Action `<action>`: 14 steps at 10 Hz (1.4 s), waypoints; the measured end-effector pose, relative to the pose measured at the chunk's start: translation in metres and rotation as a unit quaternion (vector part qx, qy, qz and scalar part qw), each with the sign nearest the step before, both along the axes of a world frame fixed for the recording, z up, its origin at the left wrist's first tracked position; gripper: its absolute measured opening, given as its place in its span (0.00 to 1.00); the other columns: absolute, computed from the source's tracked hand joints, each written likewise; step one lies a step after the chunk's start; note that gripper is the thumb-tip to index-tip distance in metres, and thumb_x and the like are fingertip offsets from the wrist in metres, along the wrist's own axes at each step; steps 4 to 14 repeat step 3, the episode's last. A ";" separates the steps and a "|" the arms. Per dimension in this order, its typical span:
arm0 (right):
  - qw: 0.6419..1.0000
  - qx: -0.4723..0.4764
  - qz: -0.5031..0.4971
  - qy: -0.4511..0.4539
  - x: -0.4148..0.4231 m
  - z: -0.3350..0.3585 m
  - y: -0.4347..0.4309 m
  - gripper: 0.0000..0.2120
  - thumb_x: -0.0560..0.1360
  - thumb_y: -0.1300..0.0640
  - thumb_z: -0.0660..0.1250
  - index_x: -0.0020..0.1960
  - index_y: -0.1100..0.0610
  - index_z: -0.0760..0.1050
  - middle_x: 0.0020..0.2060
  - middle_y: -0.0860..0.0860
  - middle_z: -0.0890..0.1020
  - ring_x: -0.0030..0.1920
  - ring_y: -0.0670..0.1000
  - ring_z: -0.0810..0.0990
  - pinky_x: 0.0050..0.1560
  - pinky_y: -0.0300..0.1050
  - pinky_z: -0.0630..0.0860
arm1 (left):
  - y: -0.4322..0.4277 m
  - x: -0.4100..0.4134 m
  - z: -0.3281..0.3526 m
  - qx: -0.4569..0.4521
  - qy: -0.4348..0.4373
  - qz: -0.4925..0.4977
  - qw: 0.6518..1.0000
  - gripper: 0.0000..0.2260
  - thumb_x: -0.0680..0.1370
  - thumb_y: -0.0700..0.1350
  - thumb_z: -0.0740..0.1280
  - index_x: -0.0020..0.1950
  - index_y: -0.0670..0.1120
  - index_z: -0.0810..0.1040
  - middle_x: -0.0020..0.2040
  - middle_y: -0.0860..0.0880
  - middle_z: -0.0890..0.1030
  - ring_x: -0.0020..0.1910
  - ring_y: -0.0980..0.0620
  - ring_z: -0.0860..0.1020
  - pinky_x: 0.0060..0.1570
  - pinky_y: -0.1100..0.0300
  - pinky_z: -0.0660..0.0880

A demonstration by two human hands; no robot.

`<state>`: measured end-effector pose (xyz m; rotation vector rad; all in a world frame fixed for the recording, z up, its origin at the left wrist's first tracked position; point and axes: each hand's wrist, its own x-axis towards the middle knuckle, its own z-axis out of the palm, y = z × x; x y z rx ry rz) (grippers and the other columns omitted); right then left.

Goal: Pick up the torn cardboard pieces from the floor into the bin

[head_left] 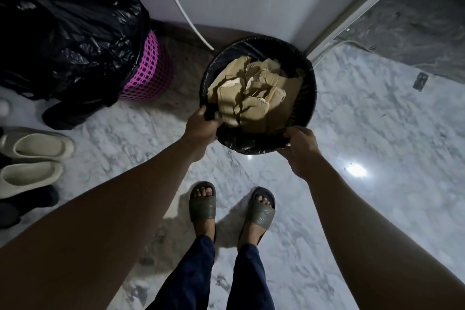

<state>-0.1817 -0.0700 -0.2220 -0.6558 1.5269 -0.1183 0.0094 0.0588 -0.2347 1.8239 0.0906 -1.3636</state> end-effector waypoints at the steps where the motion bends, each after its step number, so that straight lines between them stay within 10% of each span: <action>1: 0.999 0.019 -0.011 -0.039 -0.019 0.017 0.007 0.09 0.78 0.69 0.60 0.54 0.63 0.75 0.38 0.55 0.76 0.43 0.57 0.74 0.46 0.50 0.77 | 0.015 0.003 0.017 0.013 0.019 -0.013 1.000 0.19 0.79 0.44 0.69 0.69 0.53 0.73 0.63 0.55 0.78 0.62 0.49 0.77 0.58 0.49 0.76; 3: 0.999 0.036 -0.035 -0.007 -0.084 0.085 0.072 0.13 0.83 0.66 0.57 0.67 0.62 0.70 0.45 0.56 0.78 0.49 0.60 0.78 0.50 0.51 0.75 | 0.083 -0.010 0.069 0.126 -0.031 -0.120 0.984 0.28 0.80 0.47 0.67 0.78 0.50 0.61 0.75 0.50 0.66 0.70 0.45 0.71 0.61 0.51 0.74; 14: 0.999 0.036 -0.035 -0.007 -0.084 0.085 0.072 0.13 0.83 0.66 0.57 0.67 0.62 0.70 0.45 0.56 0.78 0.49 0.60 0.78 0.50 0.51 0.75 | 0.083 -0.010 0.069 0.126 -0.031 -0.120 0.984 0.28 0.80 0.47 0.67 0.78 0.50 0.61 0.75 0.50 0.66 0.70 0.45 0.71 0.61 0.51 0.74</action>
